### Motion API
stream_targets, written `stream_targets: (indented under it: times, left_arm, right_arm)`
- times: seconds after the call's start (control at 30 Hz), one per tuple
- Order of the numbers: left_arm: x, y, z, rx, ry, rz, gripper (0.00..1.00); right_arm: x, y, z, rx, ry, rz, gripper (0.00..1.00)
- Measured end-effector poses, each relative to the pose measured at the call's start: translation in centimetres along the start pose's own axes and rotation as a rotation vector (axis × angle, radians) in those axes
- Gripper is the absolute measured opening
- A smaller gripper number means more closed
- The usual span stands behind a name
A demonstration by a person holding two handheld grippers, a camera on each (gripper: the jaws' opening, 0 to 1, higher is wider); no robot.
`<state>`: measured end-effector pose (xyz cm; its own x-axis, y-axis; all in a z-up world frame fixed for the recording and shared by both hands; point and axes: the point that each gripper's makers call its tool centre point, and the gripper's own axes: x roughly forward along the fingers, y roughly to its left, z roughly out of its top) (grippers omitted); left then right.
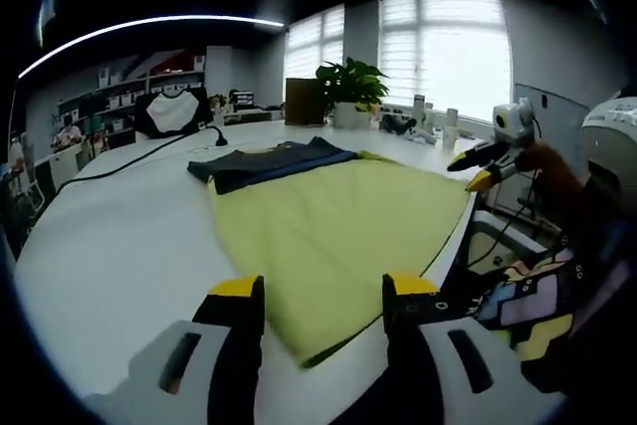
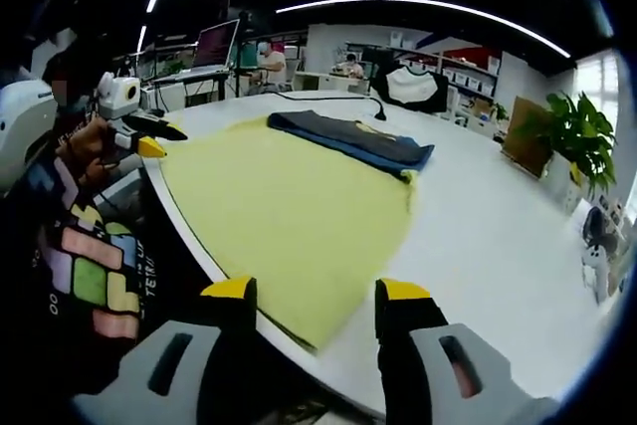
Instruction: Fold the garment on the visible template until the final outline fits inside the template.
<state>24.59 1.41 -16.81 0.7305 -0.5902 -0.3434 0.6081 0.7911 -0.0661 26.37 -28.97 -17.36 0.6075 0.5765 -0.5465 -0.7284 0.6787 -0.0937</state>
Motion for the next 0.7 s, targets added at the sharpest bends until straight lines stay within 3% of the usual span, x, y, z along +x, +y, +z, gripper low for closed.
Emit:
stream_targets:
  times: [0.27,0.7]
  left_arm:
    - [0.0,0.0,-0.5,0.0,0.02,-0.006,0.4]
    - [0.3,0.3,-0.9,0.051,0.033,0.029,0.35]
  right_arm:
    - [0.0,-0.4,-0.3,-0.011,0.008,-0.008,0.38]
    - [0.4,0.7,-0.6,0.049,-0.005,0.061,0.27]
